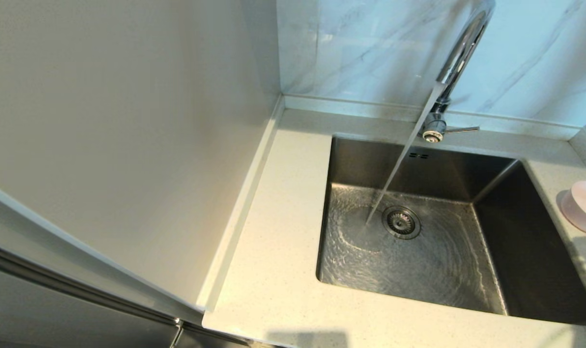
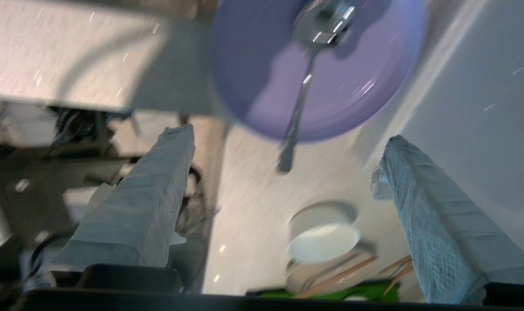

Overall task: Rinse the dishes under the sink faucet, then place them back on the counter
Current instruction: Pick up the spoon

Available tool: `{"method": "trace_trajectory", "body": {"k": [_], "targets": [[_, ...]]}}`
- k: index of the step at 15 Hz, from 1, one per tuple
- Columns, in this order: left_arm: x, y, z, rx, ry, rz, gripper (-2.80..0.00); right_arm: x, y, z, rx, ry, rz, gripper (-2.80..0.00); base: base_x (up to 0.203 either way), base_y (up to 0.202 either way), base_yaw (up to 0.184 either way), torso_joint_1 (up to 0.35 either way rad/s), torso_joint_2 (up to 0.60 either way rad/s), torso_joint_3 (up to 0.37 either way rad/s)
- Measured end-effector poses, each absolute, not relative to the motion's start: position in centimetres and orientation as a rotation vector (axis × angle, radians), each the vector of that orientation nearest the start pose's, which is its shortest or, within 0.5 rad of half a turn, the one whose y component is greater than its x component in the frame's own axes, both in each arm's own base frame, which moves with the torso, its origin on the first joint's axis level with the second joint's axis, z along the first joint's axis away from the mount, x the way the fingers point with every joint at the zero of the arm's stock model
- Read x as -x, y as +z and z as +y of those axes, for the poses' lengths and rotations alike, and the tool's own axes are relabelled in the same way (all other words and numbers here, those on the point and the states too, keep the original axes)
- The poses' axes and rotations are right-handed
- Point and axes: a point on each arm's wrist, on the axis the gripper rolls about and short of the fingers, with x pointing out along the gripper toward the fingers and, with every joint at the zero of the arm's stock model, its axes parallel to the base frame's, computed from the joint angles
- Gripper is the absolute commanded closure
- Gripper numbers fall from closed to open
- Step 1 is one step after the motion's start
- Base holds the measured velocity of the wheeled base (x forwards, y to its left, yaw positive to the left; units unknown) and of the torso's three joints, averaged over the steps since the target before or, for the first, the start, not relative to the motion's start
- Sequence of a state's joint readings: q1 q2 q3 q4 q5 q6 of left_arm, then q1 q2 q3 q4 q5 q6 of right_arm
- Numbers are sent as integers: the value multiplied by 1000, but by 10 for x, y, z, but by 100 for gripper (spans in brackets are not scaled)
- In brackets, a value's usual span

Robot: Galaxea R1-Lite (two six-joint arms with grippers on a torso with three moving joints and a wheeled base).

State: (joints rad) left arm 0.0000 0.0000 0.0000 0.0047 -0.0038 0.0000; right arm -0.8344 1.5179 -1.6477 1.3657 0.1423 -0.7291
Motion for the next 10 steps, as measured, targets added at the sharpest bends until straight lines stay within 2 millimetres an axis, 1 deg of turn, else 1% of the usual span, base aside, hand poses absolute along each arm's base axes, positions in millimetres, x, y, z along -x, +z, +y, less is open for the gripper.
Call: {"method": "trace_trajectory", "body": {"k": [2, 6, 8, 10], "targets": [[23, 75, 0, 0, -4, 4, 0, -114, 292, -130, -40, -130, 1283, -280, 0, 0, 0, 0, 0, 0], [23, 75, 0, 0, -4, 5, 0, -102, 265, -136, -154, -137, 1351, -280, 0, 0, 0, 0, 0, 0], [23, 75, 0, 0, -4, 5, 0, -97, 251, -141, -151, -159, 1347, -280, 0, 0, 0, 0, 0, 0], [23, 75, 0, 0, -4, 4, 0, -94, 236, -150, -92, -209, 1313, -280, 0, 0, 0, 0, 0, 0]]}}
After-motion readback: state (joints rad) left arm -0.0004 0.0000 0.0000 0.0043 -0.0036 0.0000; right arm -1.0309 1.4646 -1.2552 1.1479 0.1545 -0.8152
